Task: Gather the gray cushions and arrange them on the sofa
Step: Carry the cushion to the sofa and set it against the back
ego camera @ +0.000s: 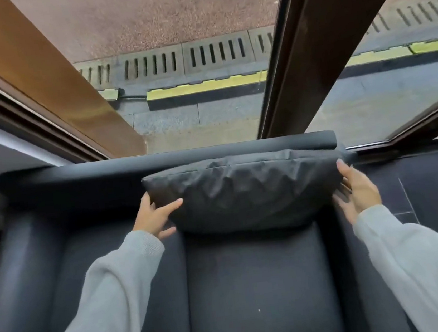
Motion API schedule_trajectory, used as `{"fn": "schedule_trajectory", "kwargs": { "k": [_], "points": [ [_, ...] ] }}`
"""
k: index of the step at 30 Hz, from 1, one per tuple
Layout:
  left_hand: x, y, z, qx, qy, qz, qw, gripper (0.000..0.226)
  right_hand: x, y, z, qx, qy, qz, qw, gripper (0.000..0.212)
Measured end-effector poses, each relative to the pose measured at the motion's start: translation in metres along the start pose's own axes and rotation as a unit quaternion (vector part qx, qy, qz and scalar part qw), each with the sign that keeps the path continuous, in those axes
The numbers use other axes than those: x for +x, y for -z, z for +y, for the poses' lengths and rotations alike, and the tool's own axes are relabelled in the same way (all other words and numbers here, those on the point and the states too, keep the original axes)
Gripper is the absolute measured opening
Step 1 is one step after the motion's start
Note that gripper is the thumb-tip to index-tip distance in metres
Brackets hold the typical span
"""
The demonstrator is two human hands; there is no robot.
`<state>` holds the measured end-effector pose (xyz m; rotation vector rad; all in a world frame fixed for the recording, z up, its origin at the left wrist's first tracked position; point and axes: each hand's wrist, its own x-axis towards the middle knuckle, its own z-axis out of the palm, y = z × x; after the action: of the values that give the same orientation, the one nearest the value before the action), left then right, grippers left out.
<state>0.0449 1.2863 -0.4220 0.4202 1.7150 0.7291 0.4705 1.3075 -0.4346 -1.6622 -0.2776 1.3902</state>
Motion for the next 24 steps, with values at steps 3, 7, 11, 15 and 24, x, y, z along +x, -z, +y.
{"fn": "schedule_trajectory", "kwargs": {
  "k": [3,7,11,15,24],
  "points": [
    [0.021,-0.013,0.008,0.009,0.024,0.015,1.0,0.086,0.022,-0.018,-0.002,-0.072,0.005,-0.002,0.997,0.043],
    [0.031,-0.032,0.009,0.012,0.037,0.029,0.999,0.093,0.042,-0.03,-0.004,-0.108,0.016,0.041,0.993,0.028],
    [0.03,-0.031,0.004,0.027,0.033,0.04,0.998,0.082,0.05,-0.02,0.006,-0.111,0.076,0.092,0.987,0.022],
    [0.025,-0.034,-0.004,0.072,0.037,0.01,0.997,0.074,0.053,-0.007,0.01,-0.06,0.084,0.134,0.986,0.02],
    [0.002,-0.051,0.005,0.274,-0.021,-0.01,0.961,0.099,0.012,-0.02,-0.006,-0.421,0.038,0.065,0.904,0.06]
  ]
}}
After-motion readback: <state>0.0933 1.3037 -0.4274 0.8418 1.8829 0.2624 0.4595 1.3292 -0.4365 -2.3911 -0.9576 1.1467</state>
